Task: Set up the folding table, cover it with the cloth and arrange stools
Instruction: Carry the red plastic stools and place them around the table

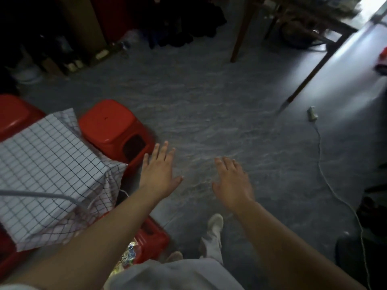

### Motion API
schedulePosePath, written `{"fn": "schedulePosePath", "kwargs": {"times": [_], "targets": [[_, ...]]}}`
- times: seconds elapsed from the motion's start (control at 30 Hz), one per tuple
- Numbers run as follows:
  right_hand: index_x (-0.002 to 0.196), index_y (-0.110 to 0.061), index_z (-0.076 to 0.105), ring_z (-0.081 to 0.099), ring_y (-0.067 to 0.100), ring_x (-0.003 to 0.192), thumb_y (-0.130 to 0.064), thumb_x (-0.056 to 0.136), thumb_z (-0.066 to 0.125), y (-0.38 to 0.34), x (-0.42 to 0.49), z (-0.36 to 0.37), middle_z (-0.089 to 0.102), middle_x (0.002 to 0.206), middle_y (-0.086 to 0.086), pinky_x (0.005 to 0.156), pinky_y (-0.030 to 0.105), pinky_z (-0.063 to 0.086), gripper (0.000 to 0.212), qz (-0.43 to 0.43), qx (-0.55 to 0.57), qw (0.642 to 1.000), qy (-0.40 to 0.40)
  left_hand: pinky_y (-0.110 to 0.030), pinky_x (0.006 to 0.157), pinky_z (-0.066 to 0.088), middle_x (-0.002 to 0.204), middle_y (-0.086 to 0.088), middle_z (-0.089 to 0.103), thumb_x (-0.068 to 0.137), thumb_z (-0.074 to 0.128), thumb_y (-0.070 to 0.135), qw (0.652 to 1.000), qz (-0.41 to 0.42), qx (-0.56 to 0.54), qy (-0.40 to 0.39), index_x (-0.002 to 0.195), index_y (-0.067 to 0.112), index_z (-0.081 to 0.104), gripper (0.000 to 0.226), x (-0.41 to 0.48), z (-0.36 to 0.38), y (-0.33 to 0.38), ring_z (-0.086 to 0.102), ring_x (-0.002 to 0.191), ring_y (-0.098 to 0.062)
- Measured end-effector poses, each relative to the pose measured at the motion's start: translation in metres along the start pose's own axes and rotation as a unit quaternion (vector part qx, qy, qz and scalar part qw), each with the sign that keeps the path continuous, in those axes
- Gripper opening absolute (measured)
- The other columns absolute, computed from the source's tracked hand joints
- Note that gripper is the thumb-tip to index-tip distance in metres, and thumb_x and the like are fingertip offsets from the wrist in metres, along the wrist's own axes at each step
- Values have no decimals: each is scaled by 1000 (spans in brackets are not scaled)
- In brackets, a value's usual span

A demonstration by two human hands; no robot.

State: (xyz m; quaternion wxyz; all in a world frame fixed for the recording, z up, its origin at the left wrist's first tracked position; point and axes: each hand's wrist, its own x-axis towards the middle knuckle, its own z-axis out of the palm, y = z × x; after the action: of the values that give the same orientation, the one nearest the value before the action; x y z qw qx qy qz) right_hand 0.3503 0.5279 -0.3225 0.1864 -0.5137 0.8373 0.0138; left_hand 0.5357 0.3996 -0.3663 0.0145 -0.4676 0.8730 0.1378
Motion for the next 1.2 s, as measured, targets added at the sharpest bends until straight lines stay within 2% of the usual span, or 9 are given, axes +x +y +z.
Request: {"fn": "schedulePosePath", "kwargs": {"times": [0.2, 0.4, 0.63, 0.87, 1.03, 1.2], "targets": [[158, -21, 16, 19, 30, 149, -36, 98, 51, 22, 97, -10, 20, 163, 5, 118, 44, 25, 71, -73, -10, 997, -38, -54, 124, 9, 170, 1, -4, 83, 66, 63, 995, -100, -12, 5, 161, 24, 16, 100, 70, 5, 1, -5, 156, -23], [158, -21, 16, 22, 30, 147, -41, 97, 51, -10, 197, -39, 22, 163, 5, 118, 43, 27, 73, -173, -46, 983, -41, -56, 122, 13, 170, -1, 2, 82, 65, 64, 979, -200, -19, 42, 159, 24, 20, 98, 115, -10, -20, 0, 156, -27], [159, -20, 14, 24, 30, 147, -41, 95, 54, -107, 297, -54, 22, 163, 10, 118, 43, 27, 78, -290, -71, 953, -59, -57, 123, 12, 170, 0, 1, 80, 67, 63, 945, -318, -45, 55, 159, 25, 19, 100, 142, -18, -94, -4, 156, -26], [158, -20, 18, 28, 32, 145, -42, 95, 55, -213, 398, -33, 24, 162, 12, 117, 44, 30, 76, -301, -97, 944, -91, -59, 123, 12, 170, 0, -1, 81, 66, 64, 914, -392, -98, 28, 158, 26, 17, 99, 199, -11, -204, -4, 156, -27], [157, -20, 19, 30, 34, 144, -44, 96, 53, -285, 469, -6, 23, 162, 13, 116, 45, 31, 75, -312, -125, 935, -114, -58, 123, 11, 170, 0, -3, 83, 64, 64, 905, -411, -112, -9, 159, 27, 15, 98, 249, 0, -279, -6, 156, -27], [156, -18, 24, 35, 34, 139, -43, 93, 57, -342, 533, 32, 30, 159, 12, 113, 43, 34, 75, -329, -129, 927, -129, -60, 120, 14, 170, 2, -2, 83, 65, 63, 888, -438, -133, -38, 158, 28, 17, 96, 297, 26, -333, -4, 156, -27]]}}
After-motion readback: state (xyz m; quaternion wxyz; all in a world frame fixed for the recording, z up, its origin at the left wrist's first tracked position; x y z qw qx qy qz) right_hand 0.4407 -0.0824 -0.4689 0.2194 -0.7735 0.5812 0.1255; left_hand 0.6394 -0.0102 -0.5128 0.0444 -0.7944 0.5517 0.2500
